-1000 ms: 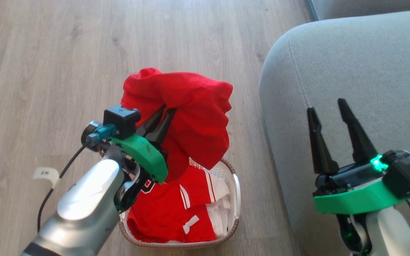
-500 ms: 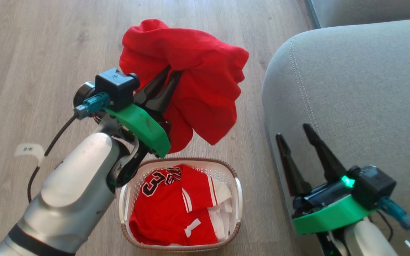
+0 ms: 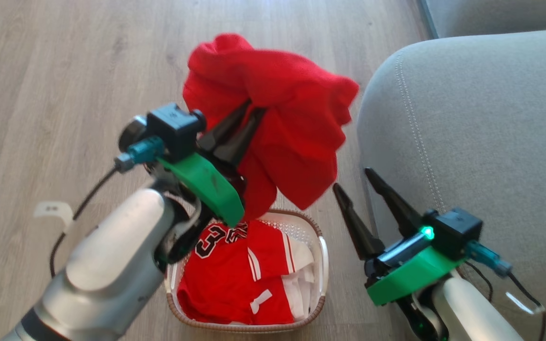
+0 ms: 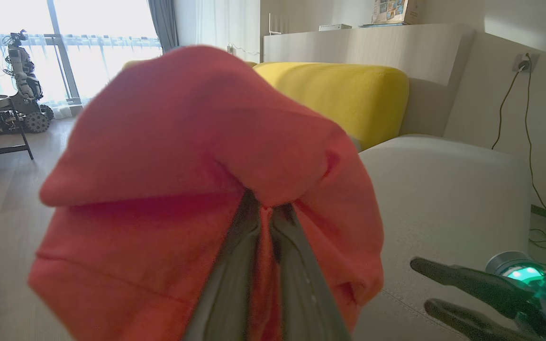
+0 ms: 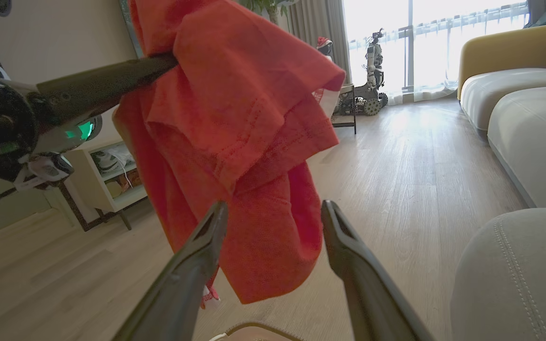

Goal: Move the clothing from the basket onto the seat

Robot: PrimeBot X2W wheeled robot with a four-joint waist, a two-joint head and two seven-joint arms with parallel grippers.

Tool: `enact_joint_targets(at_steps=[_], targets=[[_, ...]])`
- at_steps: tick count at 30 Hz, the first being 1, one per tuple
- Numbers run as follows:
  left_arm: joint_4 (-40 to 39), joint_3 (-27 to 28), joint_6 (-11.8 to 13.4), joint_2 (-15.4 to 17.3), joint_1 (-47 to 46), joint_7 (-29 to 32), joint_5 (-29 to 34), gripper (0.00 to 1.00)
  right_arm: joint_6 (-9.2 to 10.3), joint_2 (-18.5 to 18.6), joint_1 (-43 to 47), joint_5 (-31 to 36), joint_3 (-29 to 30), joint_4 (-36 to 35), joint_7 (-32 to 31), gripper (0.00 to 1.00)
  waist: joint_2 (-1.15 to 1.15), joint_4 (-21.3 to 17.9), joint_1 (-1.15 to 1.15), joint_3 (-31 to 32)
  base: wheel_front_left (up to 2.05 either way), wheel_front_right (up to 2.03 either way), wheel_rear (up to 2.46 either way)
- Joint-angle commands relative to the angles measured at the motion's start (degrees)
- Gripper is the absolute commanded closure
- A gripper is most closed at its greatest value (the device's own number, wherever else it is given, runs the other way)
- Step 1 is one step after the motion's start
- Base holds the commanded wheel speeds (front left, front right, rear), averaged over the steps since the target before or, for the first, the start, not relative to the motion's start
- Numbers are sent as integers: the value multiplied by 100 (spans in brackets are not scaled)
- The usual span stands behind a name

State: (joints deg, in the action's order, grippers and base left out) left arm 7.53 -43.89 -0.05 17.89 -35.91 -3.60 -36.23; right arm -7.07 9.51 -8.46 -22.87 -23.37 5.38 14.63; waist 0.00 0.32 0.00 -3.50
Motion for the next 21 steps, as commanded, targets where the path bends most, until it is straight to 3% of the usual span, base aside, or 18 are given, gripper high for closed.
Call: enact_joint_targets(at_steps=[1, 12, 21], targets=[[-228, 197, -15, 110, -166, -20, -33, 100, -42, 93, -293, -82, -210, -61, 37, 0, 0, 40, 0, 9, 0, 0, 0], [-401, -102, -143, -47, -69, -3, -45, 100, -42, 397, -1152, -1116, -1000, 960, 37, 0, 0, 428, 0, 93, 0, 0, 0], [-428, -293, -228, -138, -45, 29, -59, 100, -42, 511, -1654, -2006, -1693, 1089, 37, 0, 0, 669, 0, 157, 0, 0, 0]])
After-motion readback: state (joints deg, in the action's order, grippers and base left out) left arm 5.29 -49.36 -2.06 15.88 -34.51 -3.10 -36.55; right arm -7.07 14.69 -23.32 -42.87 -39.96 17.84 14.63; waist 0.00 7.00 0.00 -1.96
